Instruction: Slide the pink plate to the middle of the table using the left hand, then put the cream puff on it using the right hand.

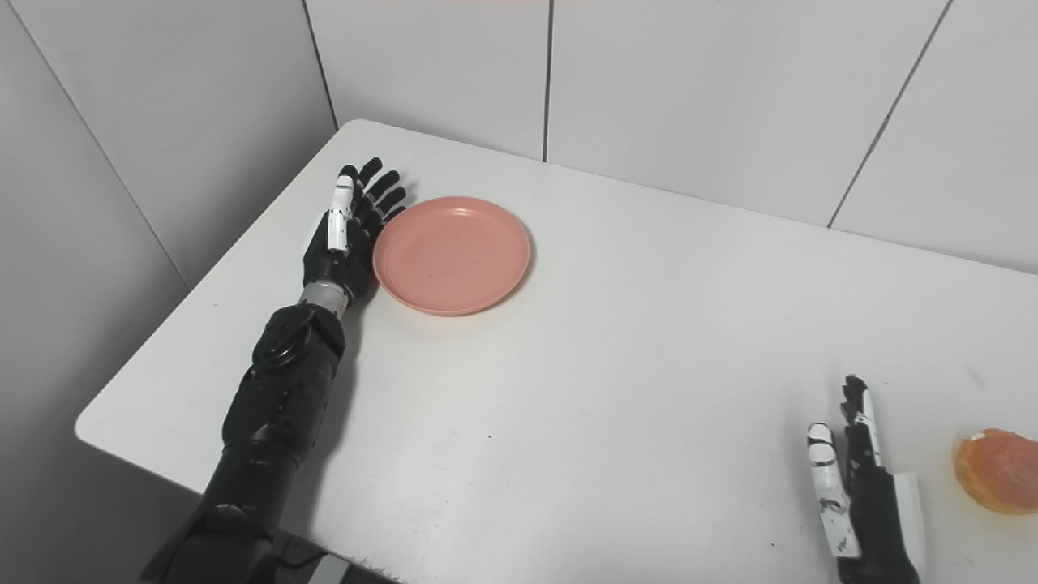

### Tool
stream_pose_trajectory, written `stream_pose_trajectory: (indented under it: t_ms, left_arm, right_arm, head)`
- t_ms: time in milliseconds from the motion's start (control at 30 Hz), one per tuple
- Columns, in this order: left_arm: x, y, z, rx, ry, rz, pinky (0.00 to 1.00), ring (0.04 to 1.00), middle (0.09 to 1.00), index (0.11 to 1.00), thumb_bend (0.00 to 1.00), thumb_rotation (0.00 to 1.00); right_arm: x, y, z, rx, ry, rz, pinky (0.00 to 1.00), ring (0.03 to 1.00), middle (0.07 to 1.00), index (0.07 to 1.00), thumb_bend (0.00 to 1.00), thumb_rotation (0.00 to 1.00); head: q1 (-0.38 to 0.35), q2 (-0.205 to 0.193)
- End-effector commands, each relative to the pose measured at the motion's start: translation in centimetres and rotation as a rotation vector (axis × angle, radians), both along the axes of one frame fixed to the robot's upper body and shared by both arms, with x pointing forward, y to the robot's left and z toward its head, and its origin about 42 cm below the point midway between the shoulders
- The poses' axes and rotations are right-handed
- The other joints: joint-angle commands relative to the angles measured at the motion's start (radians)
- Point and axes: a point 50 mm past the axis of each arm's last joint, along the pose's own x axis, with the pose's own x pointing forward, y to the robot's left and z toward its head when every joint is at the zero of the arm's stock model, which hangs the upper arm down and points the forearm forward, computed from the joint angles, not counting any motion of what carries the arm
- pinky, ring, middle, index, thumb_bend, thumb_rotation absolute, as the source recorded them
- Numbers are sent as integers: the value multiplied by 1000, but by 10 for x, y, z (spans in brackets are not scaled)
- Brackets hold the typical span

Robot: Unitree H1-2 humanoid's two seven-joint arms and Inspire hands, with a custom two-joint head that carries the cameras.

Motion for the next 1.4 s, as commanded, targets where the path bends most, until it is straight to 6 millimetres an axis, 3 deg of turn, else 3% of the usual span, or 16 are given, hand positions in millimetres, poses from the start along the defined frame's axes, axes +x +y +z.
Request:
stream_pose_trajectory:
  t_ms: [0, 933, 1367]
  left_arm:
    - [0, -19, -12, -24, 57, -44, 889, 884, 887, 893, 386, 1000]
    - [-11, -112, -13, -40, 69, -326, 889, 893, 897, 891, 420, 1000]
    - [-31, -152, -17, -38, 99, -491, 904, 899, 902, 906, 408, 1000]
  right_arm:
    - [-1, 4, -3, 11, 39, 3, 1000, 996, 998, 994, 117, 1000]
    - [-5, 21, 2, -45, 15, 2, 948, 974, 988, 984, 261, 1000]
    - [-5, 35, 5, -43, 37, -1, 952, 983, 997, 998, 282, 1000]
  head:
    - [-1, 0]
    - [-179, 56]
    - [-307, 86]
